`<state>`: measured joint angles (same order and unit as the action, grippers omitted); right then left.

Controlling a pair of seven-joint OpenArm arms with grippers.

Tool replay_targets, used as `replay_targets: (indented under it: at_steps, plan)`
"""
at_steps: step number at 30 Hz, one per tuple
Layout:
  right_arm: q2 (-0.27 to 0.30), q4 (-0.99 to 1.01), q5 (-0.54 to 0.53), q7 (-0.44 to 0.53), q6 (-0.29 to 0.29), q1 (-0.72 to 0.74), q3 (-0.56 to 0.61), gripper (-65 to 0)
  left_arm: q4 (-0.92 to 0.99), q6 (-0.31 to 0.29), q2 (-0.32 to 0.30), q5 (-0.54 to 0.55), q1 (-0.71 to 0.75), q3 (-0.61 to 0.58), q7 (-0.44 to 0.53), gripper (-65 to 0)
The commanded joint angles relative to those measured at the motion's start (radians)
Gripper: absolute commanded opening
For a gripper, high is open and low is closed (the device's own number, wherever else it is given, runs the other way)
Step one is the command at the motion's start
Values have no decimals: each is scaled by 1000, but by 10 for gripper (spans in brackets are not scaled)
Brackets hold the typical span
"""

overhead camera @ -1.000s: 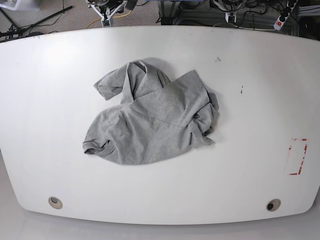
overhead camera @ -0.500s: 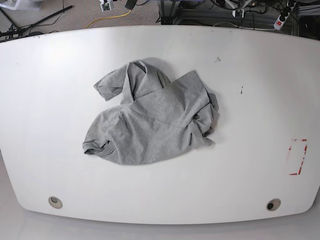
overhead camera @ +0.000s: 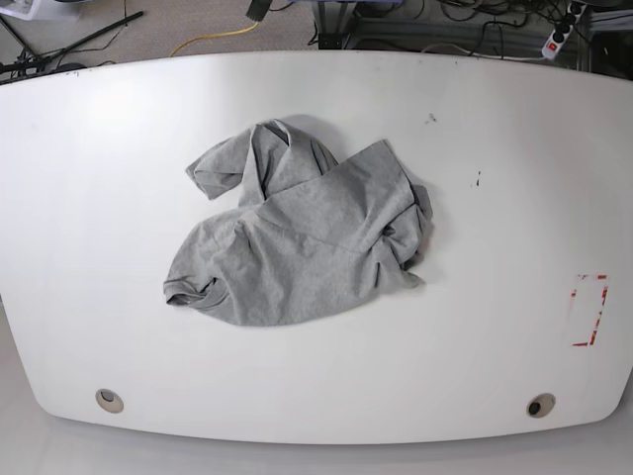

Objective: Fold the T-shirt properly

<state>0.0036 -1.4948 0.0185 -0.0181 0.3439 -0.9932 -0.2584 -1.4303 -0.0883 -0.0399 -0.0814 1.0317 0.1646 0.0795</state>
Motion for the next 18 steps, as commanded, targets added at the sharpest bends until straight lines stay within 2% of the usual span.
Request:
replay_targets:
  at_steps: [1,4,8,13,18]
  plan:
    - [-1,-68,-65,16,7,-59,-6,-528,-65,3,-2,2,58,2,12,-246]
    - [0,-162,-128,16,7,-126,-6,-528,-137,3,-2,21,112,2,12,-246]
    - [0,-261,-163,16,7,-191,-5,-528,-240,2,-15,124,192,3,12,-246]
    - [-4,-393,-197,16,7,-260,-6,-528,-404,2,-85,239,277,5,12,-246]
    - [-4,-470,-248,16,7,-283,-9,-528,-511,3,-120,294,277,6,12,-246]
